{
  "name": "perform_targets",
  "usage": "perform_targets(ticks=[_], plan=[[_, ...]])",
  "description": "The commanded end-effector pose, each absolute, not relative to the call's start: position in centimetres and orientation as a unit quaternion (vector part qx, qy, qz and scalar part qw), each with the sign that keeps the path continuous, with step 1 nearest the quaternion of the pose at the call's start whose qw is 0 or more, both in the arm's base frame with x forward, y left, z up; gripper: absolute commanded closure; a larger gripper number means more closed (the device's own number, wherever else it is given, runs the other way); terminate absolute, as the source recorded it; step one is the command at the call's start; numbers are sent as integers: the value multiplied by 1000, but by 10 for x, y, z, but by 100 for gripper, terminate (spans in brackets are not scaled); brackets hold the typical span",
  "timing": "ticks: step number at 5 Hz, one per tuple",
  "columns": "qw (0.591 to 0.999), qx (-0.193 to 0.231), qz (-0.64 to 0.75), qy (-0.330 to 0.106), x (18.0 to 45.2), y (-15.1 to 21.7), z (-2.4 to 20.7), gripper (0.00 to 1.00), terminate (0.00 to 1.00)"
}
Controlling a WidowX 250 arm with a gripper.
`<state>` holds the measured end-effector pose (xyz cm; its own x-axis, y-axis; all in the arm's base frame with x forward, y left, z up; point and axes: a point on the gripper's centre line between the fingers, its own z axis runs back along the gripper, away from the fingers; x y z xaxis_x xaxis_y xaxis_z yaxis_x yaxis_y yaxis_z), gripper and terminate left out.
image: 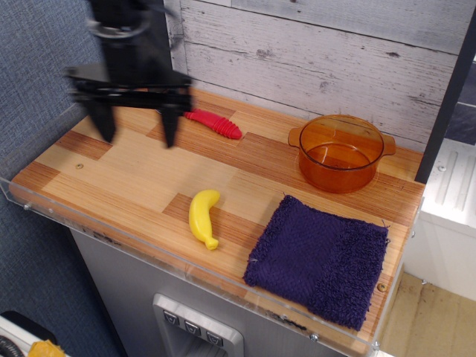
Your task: Place the pan at the left of the banana.
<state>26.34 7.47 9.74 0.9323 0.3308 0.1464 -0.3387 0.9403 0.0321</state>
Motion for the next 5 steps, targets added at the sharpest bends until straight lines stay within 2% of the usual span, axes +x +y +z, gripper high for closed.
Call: perform_targets(ticks=[1, 3, 5], plan=[[986, -9, -51, -161, 326, 19, 116, 0, 0], [974, -27, -150, -165, 372, -17, 103, 0, 0], [976, -6, -165, -145, 392, -28, 81, 0, 0]])
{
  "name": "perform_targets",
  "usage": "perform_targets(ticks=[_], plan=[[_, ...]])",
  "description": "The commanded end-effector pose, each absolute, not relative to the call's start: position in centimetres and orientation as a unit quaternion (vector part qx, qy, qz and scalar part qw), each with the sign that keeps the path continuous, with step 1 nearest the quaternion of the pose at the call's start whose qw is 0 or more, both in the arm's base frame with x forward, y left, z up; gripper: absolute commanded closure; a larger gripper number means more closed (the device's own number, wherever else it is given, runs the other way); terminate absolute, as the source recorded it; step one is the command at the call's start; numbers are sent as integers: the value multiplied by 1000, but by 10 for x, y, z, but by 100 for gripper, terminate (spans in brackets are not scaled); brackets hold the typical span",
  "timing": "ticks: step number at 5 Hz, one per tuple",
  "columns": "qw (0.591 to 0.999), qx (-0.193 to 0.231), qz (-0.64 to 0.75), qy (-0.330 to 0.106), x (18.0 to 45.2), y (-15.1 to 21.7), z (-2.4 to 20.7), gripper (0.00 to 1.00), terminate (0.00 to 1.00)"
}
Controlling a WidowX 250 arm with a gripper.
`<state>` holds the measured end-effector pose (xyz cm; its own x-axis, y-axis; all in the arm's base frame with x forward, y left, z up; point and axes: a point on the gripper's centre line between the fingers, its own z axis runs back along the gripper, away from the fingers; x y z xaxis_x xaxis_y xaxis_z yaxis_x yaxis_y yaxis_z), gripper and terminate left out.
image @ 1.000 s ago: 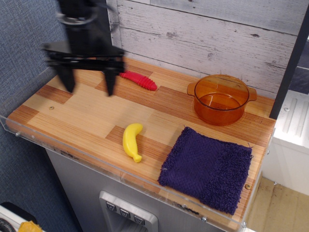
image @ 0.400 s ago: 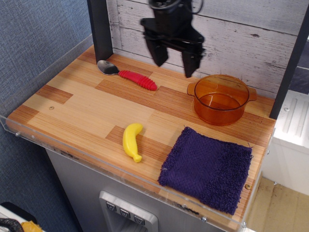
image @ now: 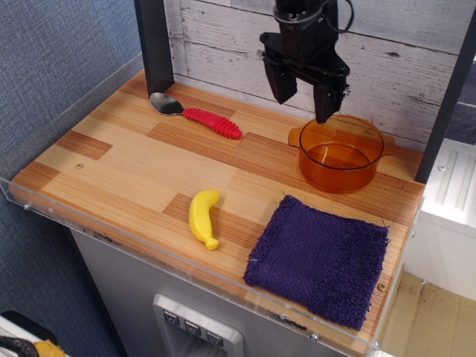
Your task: Place the pan at the left of the banana.
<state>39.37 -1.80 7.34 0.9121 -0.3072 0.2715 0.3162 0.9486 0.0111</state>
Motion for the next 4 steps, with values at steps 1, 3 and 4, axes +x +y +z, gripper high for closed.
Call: perform_targets(ticks=[1, 3, 4], plan=[[977, -6, -164, -137, 394, -29, 70, 0, 0], [980, -7, -164, -113, 397, -31, 54, 0, 0], [981, -7, -158, -109, 398, -31, 51, 100, 0]])
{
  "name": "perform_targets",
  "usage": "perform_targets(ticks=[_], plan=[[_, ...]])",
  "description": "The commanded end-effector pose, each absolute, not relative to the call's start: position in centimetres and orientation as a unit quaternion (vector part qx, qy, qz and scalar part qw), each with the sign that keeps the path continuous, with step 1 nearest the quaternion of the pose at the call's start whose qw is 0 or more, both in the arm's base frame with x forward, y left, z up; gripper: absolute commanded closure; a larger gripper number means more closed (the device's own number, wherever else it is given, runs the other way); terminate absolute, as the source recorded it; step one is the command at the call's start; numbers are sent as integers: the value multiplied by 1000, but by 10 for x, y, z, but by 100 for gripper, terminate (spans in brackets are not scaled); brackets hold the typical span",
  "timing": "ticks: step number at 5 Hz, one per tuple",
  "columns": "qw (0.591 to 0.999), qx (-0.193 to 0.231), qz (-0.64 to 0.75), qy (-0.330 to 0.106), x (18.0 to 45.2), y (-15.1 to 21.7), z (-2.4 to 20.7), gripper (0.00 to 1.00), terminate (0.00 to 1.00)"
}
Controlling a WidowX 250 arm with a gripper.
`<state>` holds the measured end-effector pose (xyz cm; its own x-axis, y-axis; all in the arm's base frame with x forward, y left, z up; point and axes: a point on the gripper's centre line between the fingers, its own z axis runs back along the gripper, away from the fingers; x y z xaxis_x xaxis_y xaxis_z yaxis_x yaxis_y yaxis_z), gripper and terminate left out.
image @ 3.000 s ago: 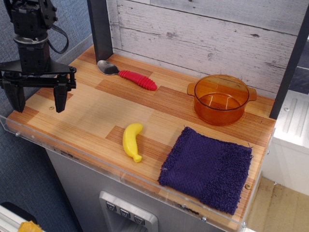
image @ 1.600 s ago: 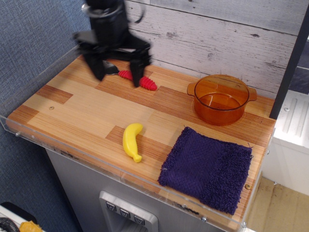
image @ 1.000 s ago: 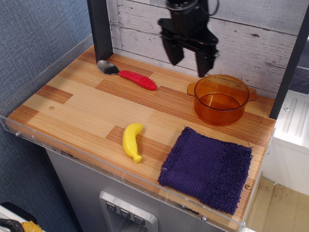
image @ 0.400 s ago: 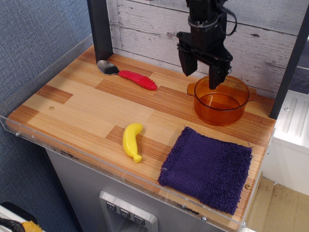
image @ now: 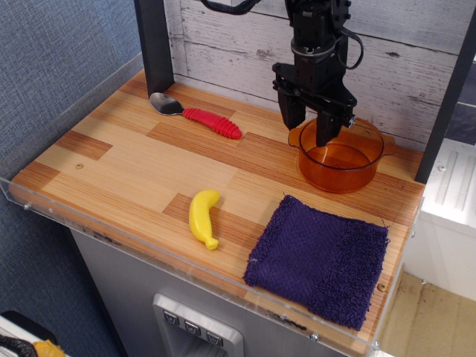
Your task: Place the pan at the left of the banana.
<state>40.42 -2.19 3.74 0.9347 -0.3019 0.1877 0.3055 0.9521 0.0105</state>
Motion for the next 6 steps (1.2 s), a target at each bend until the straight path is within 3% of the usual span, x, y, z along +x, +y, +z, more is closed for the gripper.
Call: perform_targets(ticks=[1, 4, 6], plan=[[982, -12, -154, -111, 399, -31, 52, 100, 0], [982, -37, -143, -120, 388, -22, 79, 100, 0], [987, -21, -126, -98, 355, 15, 96, 100, 0]])
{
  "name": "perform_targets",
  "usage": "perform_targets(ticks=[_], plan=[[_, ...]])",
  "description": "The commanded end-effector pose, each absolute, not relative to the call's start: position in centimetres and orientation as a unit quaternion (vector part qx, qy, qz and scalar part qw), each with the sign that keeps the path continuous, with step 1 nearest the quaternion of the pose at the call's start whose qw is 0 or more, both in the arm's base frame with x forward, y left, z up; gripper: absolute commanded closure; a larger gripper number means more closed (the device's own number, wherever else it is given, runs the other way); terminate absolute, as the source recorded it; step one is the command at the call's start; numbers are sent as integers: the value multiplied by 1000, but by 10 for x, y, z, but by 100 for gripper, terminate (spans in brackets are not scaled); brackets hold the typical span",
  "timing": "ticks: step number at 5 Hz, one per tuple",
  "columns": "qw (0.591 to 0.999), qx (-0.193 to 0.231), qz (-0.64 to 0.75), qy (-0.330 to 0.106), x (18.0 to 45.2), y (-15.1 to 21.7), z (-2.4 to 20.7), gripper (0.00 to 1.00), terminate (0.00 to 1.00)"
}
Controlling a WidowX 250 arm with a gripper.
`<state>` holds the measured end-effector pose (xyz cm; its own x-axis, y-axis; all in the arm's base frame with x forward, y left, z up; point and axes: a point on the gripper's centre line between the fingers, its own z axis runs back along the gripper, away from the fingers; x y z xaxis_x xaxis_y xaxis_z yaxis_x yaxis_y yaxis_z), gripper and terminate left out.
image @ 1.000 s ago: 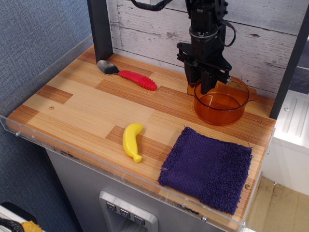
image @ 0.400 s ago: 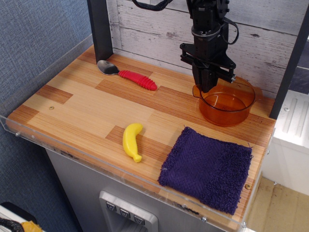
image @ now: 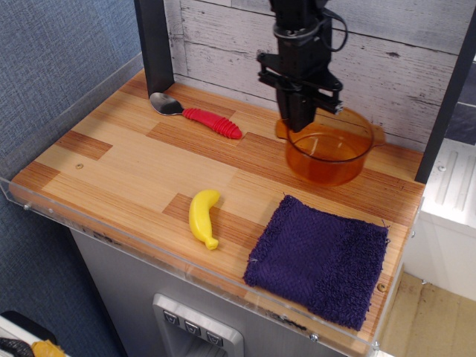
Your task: Place the pan at the left of the banana.
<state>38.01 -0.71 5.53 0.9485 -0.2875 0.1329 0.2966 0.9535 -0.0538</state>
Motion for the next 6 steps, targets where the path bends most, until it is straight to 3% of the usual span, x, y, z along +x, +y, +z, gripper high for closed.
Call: perform_targets(ticks=[1, 2, 4, 6], plan=[[995, 11, -67, -73, 328, 44, 99, 100, 0], [998, 7, 31, -59, 299, 83, 100, 100, 0], [991, 23, 129, -27, 263, 144, 79, 100, 0], [982, 39, 182, -25, 241, 177, 59, 100, 0]])
